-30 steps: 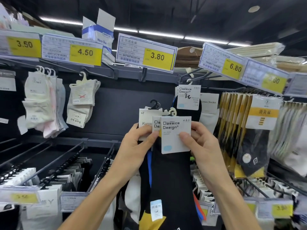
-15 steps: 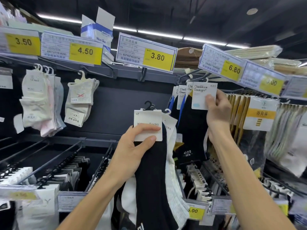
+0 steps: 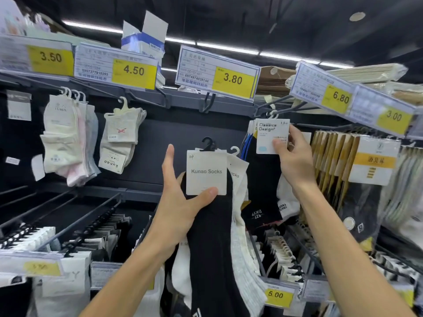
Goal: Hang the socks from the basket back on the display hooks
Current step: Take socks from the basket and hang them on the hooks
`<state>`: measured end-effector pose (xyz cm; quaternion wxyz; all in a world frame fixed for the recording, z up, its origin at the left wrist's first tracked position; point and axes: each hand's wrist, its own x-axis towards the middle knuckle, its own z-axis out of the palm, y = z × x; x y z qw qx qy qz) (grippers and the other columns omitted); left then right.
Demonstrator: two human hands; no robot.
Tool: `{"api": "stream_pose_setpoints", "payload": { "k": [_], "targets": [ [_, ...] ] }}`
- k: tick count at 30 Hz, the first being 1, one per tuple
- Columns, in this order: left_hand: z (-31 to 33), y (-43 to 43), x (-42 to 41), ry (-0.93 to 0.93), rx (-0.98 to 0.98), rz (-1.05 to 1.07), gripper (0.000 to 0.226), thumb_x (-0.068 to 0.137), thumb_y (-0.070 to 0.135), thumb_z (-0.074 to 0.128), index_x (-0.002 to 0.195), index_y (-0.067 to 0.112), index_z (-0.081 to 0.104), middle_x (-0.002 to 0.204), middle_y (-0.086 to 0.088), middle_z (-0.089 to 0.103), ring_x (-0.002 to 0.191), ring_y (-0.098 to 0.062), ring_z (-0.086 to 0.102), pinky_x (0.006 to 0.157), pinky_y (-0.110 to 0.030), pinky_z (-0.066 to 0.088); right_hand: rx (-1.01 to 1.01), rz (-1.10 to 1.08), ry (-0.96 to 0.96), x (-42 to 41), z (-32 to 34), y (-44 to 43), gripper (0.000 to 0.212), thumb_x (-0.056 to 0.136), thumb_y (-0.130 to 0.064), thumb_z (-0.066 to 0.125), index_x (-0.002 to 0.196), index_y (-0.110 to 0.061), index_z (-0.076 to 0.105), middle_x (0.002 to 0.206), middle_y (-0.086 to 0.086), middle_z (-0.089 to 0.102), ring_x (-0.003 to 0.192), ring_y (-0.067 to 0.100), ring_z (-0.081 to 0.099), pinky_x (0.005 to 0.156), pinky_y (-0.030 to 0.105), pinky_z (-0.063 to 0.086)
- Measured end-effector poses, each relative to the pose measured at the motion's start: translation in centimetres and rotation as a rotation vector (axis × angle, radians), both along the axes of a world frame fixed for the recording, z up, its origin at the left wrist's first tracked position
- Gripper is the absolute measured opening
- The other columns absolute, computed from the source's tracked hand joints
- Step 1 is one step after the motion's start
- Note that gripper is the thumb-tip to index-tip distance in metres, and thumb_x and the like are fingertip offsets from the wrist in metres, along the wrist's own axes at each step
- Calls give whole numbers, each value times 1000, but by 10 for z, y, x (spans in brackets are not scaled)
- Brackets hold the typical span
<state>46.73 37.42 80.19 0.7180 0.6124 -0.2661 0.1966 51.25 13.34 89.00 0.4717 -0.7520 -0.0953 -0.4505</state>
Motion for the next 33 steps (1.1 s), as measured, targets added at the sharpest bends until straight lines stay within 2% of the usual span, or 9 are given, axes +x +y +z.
{"api": "stream_pose_setpoints", "payload": {
  "k": [2,4,8,12,16,19,22,26,33],
  "targets": [
    [-1,2,2,40,-38,-2,109,80,14,80,150,57,9,93,37,69,92,12,67,67,-5,51,-22,-135,54,-14,-3,7,55,99,-17,56,151,-18,36,137,-4,55,122,8,54,109,39,44],
    [-2,4,3,68,-61,-2,106,74,19,84,148,58,18,102,28,71,96,5,69,72,-12,56,-36,-180,-29,-38,-21,20,60,99,-27,57,152,-25,30,139,-9,51,126,8,50,108,30,42],
    [-1,5,3,57,-88,-12,97,59,25,94,142,37,45,118,16,70,104,-1,69,76,-16,57,-118,93,-30,-89,-58,65,38,86,-57,55,123,-50,51,109,-25,57,100,-7,58,75,5,46],
    [2,3,0,-9,-10,-81,57,70,20,84,121,34,62,110,6,76,101,-11,72,77,-15,55,-152,251,59,-93,-63,90,42,78,-56,67,115,-62,49,107,-24,56,102,-4,59,77,16,53],
    [4,7,-6,-25,86,-192,64,74,22,80,129,36,52,114,9,73,106,-8,70,81,-14,54,-149,241,19,-84,-57,95,44,73,-54,71,117,-48,63,101,-19,61,100,-4,60,81,9,47],
    [13,16,-10,42,38,-357,57,83,30,66,137,35,49,128,6,68,119,-13,65,90,-23,55,-6,409,58,-74,-52,91,30,81,-32,77,109,-38,69,106,-15,73,98,3,69,83,21,55],
    [20,24,-12,128,-36,-457,43,97,37,52,140,35,52,136,2,65,125,-16,61,96,-28,54,130,549,67,-65,-50,88,27,84,-14,76,108,-27,70,107,-7,76,100,10,72,81,22,56],
    [22,28,-15,234,-107,-508,39,93,40,61,132,35,62,131,-1,68,119,-17,66,86,-22,56,220,628,85,-60,-51,87,30,78,-19,78,107,-24,72,110,-1,76,102,15,72,80,21,56],
    [24,24,-16,254,-95,-487,31,87,41,69,116,33,73,123,-1,73,114,-18,69,84,-21,57,231,630,113,-65,-52,85,36,75,-20,80,109,-19,73,111,4,76,105,23,72,91,41,55]
  ]
}}
